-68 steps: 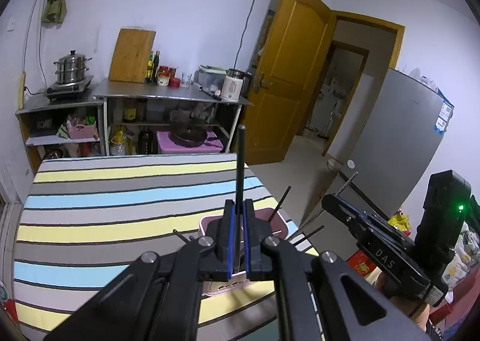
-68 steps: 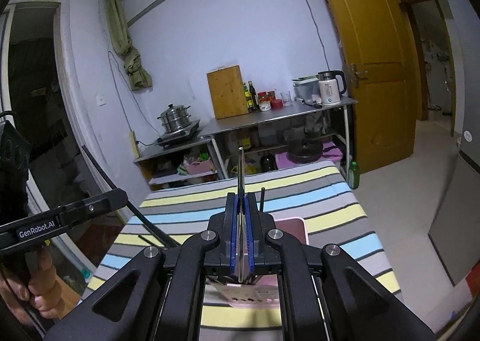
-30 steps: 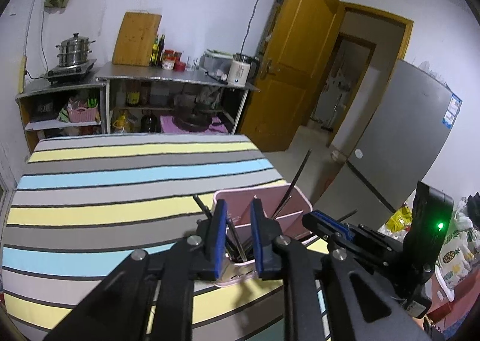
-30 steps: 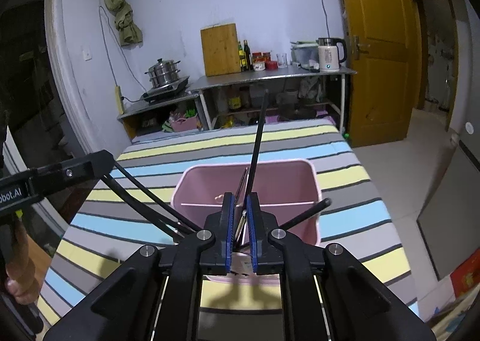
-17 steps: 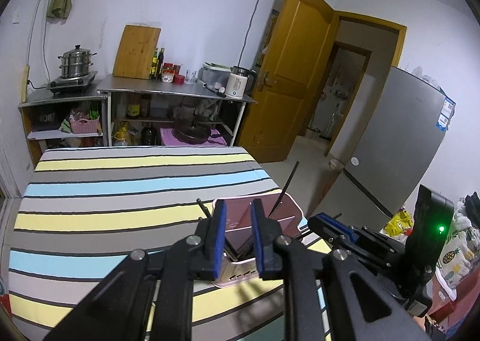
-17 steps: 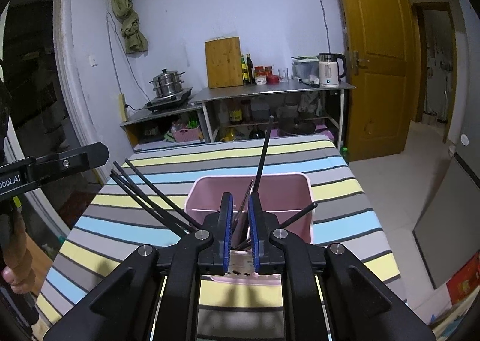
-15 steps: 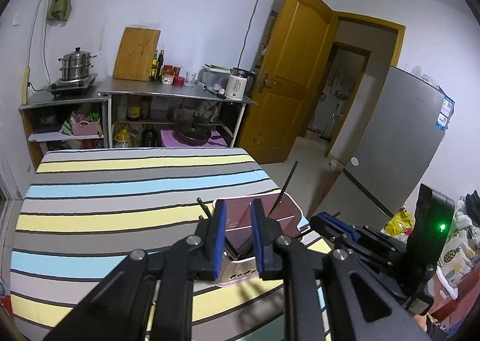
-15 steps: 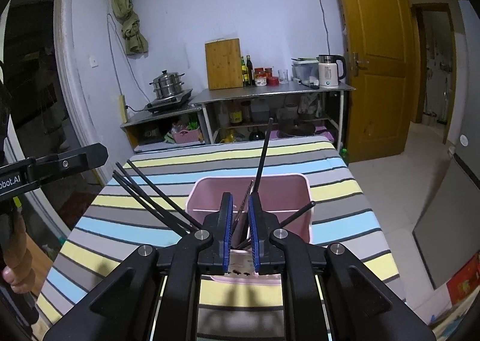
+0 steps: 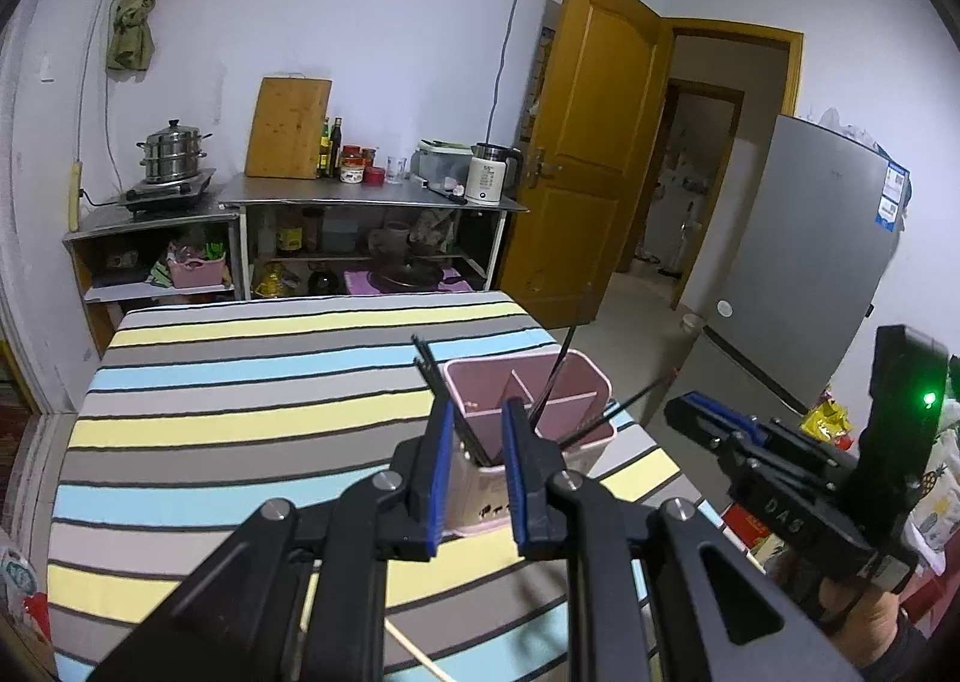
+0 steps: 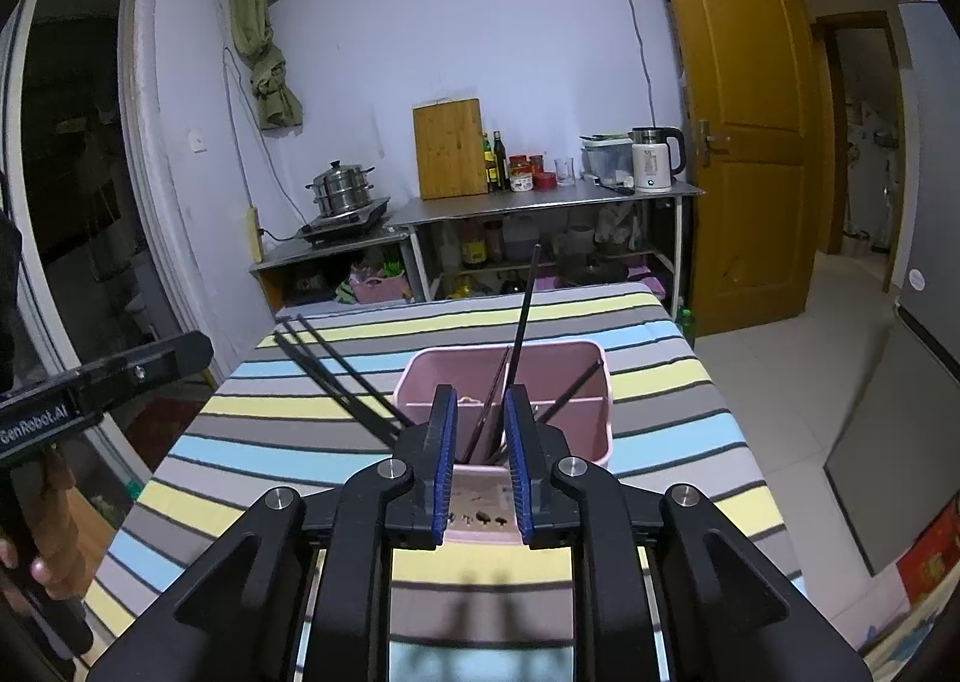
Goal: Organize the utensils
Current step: 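Move both tools to the wooden chopsticks and grasp one each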
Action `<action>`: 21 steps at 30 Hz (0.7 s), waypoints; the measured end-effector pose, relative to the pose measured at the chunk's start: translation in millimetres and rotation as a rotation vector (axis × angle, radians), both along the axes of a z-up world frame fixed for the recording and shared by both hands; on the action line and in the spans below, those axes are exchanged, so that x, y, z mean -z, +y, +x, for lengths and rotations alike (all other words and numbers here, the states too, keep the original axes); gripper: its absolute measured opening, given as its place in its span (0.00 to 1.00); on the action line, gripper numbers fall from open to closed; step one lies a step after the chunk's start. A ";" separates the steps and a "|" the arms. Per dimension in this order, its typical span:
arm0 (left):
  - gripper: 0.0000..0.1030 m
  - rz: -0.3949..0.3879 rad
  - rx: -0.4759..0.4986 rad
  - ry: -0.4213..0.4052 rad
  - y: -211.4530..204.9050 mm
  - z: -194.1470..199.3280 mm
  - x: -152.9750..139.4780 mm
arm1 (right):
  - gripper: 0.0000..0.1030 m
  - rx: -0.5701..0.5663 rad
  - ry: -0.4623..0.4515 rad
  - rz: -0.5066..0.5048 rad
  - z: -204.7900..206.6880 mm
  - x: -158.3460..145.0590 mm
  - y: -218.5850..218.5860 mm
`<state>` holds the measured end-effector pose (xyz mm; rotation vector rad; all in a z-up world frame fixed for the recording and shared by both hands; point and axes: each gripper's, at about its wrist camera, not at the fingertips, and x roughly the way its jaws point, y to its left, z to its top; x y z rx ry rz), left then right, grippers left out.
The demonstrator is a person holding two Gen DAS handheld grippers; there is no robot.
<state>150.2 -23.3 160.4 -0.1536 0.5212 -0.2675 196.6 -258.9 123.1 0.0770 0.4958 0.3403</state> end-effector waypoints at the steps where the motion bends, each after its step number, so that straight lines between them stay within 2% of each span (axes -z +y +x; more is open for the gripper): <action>1: 0.18 0.000 -0.004 0.002 0.4 -3.3 1.8 | 0.17 0.000 -0.001 -0.001 -2.7 -0.7 0.5; 12: 0.21 0.004 -0.023 0.034 5.0 -45.1 34.9 | 0.17 -0.026 -0.013 0.003 -47.6 8.2 6.8; 21: 0.21 0.027 -0.063 0.040 13.2 -80.3 62.8 | 0.17 -0.050 -0.016 -0.024 -77.9 29.8 19.6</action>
